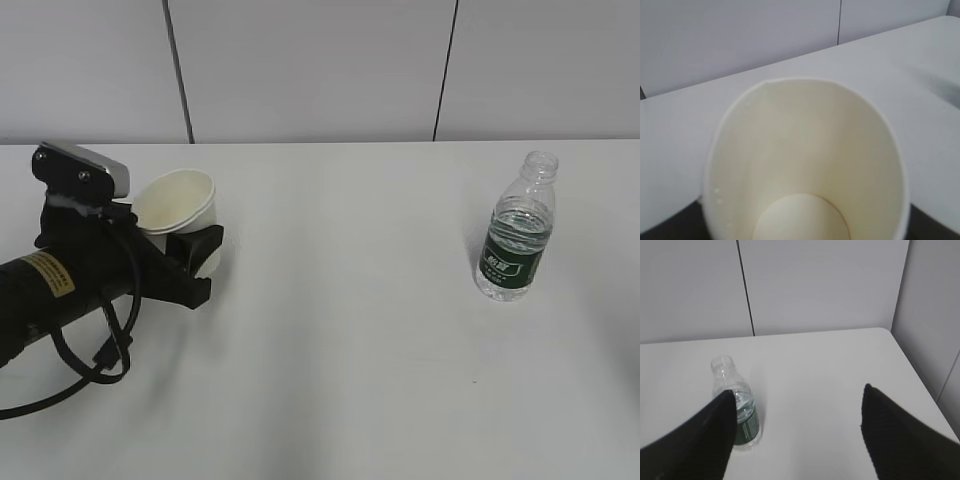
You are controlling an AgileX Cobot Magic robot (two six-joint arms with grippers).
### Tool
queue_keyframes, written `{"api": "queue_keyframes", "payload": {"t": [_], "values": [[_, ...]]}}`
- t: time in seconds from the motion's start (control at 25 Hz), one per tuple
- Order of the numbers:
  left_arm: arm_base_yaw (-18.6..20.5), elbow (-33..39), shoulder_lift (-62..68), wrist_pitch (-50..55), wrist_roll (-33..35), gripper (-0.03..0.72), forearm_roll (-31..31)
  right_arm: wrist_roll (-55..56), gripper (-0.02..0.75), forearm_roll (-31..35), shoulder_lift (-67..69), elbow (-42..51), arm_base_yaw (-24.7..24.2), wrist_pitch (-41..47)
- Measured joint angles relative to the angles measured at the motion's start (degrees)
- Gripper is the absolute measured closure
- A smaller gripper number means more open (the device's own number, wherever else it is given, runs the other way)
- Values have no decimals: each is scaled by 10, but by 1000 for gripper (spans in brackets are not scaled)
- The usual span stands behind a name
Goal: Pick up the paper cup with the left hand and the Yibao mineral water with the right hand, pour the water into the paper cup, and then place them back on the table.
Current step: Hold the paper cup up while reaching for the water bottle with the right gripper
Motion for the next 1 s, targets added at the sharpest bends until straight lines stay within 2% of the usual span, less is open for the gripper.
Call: {"api": "queue_keyframes", "payload": {"t": [0.24,0.52,0.72,0.84,1.0], "values": [[0,0,0,5,0,279,3,0,165,0,112,16,0,-104],[0,0,0,5,-8,279,3,0,165,-1,210,93,0,-315],[0,0,0,5,-9,279,3,0,165,-4,280,120,0,-369],[0,0,0,5,-9,279,3,12,165,-38,328,122,0,-415],[0,0,0,5,-9,279,3,64,165,-139,387,122,0,-468]]}}
